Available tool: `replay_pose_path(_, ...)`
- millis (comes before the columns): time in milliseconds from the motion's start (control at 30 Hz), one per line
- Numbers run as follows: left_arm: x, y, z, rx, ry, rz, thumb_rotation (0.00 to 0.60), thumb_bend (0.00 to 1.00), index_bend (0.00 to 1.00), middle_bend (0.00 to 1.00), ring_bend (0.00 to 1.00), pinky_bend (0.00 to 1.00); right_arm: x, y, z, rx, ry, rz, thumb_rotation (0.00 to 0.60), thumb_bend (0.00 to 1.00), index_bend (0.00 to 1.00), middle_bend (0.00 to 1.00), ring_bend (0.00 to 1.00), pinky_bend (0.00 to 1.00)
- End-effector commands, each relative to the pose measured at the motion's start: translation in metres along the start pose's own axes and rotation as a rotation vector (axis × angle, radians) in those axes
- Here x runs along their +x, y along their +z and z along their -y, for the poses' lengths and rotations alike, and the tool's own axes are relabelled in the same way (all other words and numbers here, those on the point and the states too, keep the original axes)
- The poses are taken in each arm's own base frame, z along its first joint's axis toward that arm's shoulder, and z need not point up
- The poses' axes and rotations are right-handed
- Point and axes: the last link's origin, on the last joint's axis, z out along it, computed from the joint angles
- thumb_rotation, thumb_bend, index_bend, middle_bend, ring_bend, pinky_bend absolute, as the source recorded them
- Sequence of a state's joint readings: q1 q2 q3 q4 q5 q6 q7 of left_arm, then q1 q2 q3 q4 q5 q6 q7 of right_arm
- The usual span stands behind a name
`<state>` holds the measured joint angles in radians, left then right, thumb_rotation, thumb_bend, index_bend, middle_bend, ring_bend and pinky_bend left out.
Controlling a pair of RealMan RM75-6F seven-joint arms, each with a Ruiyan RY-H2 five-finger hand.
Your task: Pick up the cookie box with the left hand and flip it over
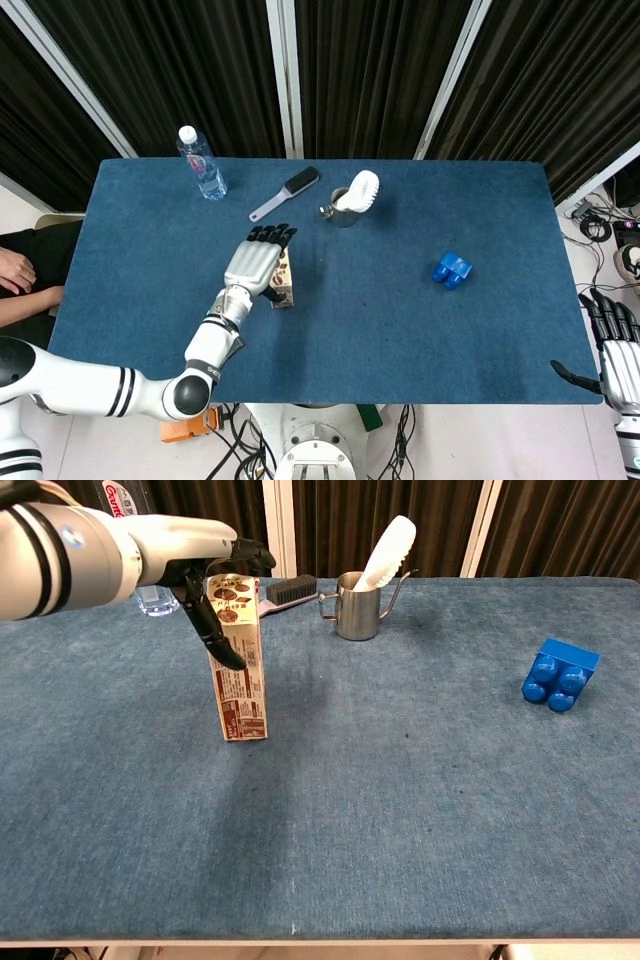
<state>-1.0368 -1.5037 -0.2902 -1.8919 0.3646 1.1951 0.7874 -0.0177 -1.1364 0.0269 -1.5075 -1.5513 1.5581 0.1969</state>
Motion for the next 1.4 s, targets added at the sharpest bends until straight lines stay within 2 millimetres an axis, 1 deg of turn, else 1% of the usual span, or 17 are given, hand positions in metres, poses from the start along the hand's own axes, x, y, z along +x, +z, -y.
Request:
replay_pose_path(33, -0.003, 0.003, 0.001, 0.021, 0.027, 0.005, 0.600, 0.00, 0.09, 0.06, 0.04, 0.09, 0.000, 0.000, 0.000, 0.000, 0.000, 0.001, 0.600, 0.22, 0.00, 0.04, 0.00, 0.00)
replay_pose_path(100, -0.004, 0.004, 0.002, 0.032, 0.045, 0.009, 0.600, 0.00, 0.11, 0.08, 0.06, 0.10, 0.000, 0.000, 0.000, 0.001, 0.001, 0.000, 0.600, 0.22, 0.00, 0.04, 0.00, 0.00)
replay_pose_path(167, -0.004, 0.005, 0.004, 0.047, 0.075, 0.005, 0.600, 0.00, 0.16, 0.12, 0.10, 0.16, 0.000, 0.000, 0.000, 0.004, 0.003, 0.000, 0.600, 0.22, 0.00, 0.04, 0.00, 0.00)
replay_pose_path(233, -0.005, 0.005, 0.005, 0.052, 0.122, 0.005, 0.600, 0.02, 0.24, 0.22, 0.22, 0.31, 0.000, 0.000, 0.000, 0.004, 0.001, 0.001, 0.600, 0.22, 0.00, 0.04, 0.00, 0.00)
replay_pose_path(300, -0.005, 0.005, 0.004, 0.051, 0.142, 0.008, 0.600, 0.02, 0.29, 0.28, 0.29, 0.42, 0.000, 0.000, 0.000, 0.003, 0.002, 0.001, 0.600, 0.22, 0.00, 0.04, 0.00, 0.00)
replay_pose_path(367, -0.006, 0.004, 0.004, 0.043, 0.149, 0.013, 0.600, 0.03, 0.31, 0.33, 0.32, 0.46, 0.000, 0.000, 0.000, 0.002, 0.001, 0.001, 0.600, 0.22, 0.00, 0.04, 0.00, 0.00)
replay_pose_path(467, -0.005, 0.003, 0.004, 0.026, 0.120, 0.014, 0.600, 0.03, 0.32, 0.36, 0.34, 0.47, 0.000, 0.000, 0.000, 0.000, 0.001, 0.003, 0.600, 0.22, 0.00, 0.04, 0.00, 0.01)
replay_pose_path(600, 0.001, 0.003, 0.004, -0.014, 0.040, -0.012, 0.600, 0.03, 0.32, 0.37, 0.35, 0.47, 0.000, 0.000, -0.001, -0.001, -0.001, 0.002, 0.600, 0.22, 0.00, 0.04, 0.00, 0.01)
replay_pose_path(733, 0.010, 0.002, 0.007, -0.092, -0.138, -0.056, 0.600, 0.03, 0.32, 0.37, 0.35, 0.47, 0.000, 0.000, -0.001, -0.004, -0.001, 0.001, 0.600, 0.22, 0.00, 0.04, 0.00, 0.01)
replay_pose_path(867, 0.008, 0.004, 0.012, -0.163, -0.318, -0.080, 0.600, 0.03, 0.32, 0.37, 0.34, 0.43, -0.001, 0.001, -0.001, -0.006, 0.001, 0.003, 0.600, 0.22, 0.00, 0.04, 0.00, 0.01)
replay_pose_path(967, -0.001, 0.009, 0.020, -0.212, -0.399, -0.097, 0.600, 0.03, 0.32, 0.36, 0.31, 0.40, -0.001, 0.002, -0.001, -0.005, 0.000, 0.005, 0.600, 0.22, 0.00, 0.04, 0.00, 0.01)
replay_pose_path(1100, -0.023, 0.017, 0.030, -0.246, -0.477, -0.105, 0.600, 0.02, 0.32, 0.36, 0.27, 0.30, -0.001, 0.002, -0.002, -0.009, -0.002, 0.007, 0.600, 0.22, 0.00, 0.04, 0.00, 0.01)
replay_pose_path(1167, -0.035, 0.021, 0.036, -0.257, -0.489, -0.111, 0.600, 0.01, 0.32, 0.36, 0.26, 0.26, -0.001, 0.002, -0.002, -0.009, -0.004, 0.008, 0.600, 0.22, 0.00, 0.04, 0.00, 0.01)
replay_pose_path(1233, -0.045, 0.025, 0.040, -0.265, -0.493, -0.122, 0.600, 0.01, 0.32, 0.35, 0.24, 0.21, 0.000, 0.003, -0.001, -0.008, -0.004, 0.008, 0.600, 0.22, 0.00, 0.04, 0.00, 0.01)
replay_pose_path(1400, -0.066, 0.034, 0.050, -0.273, -0.512, -0.144, 0.600, 0.01, 0.32, 0.35, 0.22, 0.14, 0.000, 0.002, -0.001, -0.012, -0.005, 0.006, 0.600, 0.22, 0.00, 0.04, 0.00, 0.01)
